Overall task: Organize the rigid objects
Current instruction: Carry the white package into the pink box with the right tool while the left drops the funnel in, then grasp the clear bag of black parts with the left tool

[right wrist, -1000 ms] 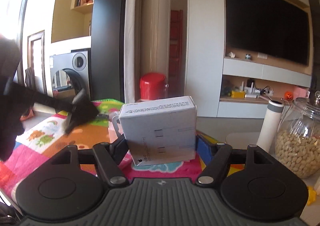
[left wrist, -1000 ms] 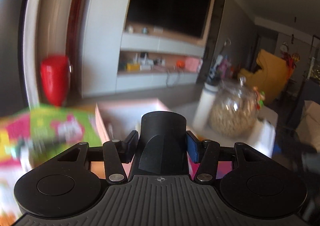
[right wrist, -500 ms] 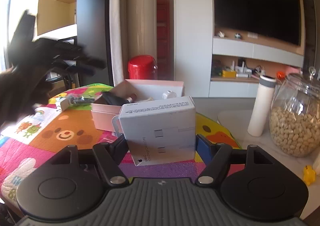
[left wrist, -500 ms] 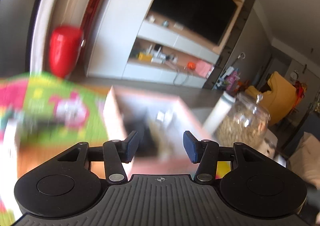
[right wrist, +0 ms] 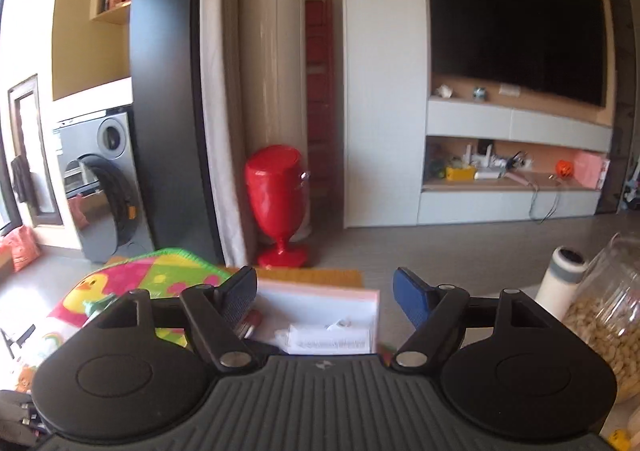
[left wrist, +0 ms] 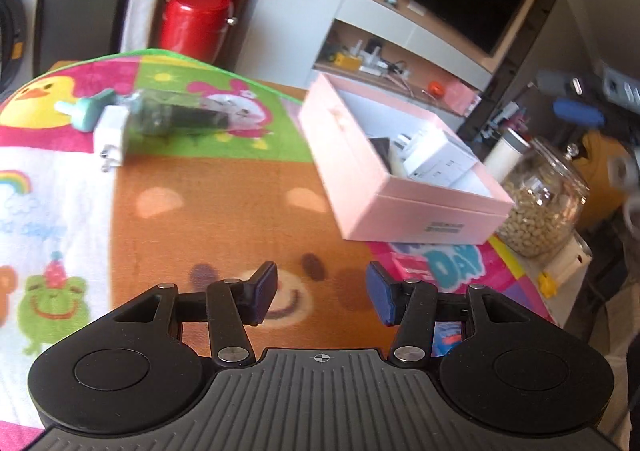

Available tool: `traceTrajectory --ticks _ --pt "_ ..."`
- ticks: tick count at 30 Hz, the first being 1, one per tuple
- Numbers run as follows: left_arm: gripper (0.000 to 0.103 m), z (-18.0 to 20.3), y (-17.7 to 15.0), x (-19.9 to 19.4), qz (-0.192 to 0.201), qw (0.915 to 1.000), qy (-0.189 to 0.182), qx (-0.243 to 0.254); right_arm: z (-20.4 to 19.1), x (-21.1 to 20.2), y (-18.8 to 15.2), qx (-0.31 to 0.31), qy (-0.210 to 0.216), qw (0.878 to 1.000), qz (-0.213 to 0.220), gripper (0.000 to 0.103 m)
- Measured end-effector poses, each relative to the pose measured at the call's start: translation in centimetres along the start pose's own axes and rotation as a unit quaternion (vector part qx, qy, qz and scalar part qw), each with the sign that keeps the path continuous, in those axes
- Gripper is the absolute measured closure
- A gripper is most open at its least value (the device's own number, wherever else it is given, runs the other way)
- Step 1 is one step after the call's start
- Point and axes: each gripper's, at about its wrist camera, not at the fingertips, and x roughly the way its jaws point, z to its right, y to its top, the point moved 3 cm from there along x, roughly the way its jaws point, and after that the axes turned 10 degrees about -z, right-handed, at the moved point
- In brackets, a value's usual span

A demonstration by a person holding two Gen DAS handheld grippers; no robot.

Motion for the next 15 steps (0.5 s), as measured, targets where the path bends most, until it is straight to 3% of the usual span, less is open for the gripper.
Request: traceTrajectory --ticks 5,10,15 --pt "0.049 -3.5 1.8 -1.6 0.056 0.9967 0.035 -0.047 -2.9 2.1 -5.8 -0.038 0.03 0.997 -0.06 0.027" --pt "0.049 -7.3 5.7 -3.4 0.135 0.9834 0.077 -0.094 -6.0 4.0 -9.2 -0.072 0.063 0.989 -0.111 0.027" --pt "0.049 -13.0 11.2 -1.7 0.148 0.9721 0.085 -0.162 -7.6 4.2 -10.3 -0.063 0.088 0.987 -0.117 0.027"
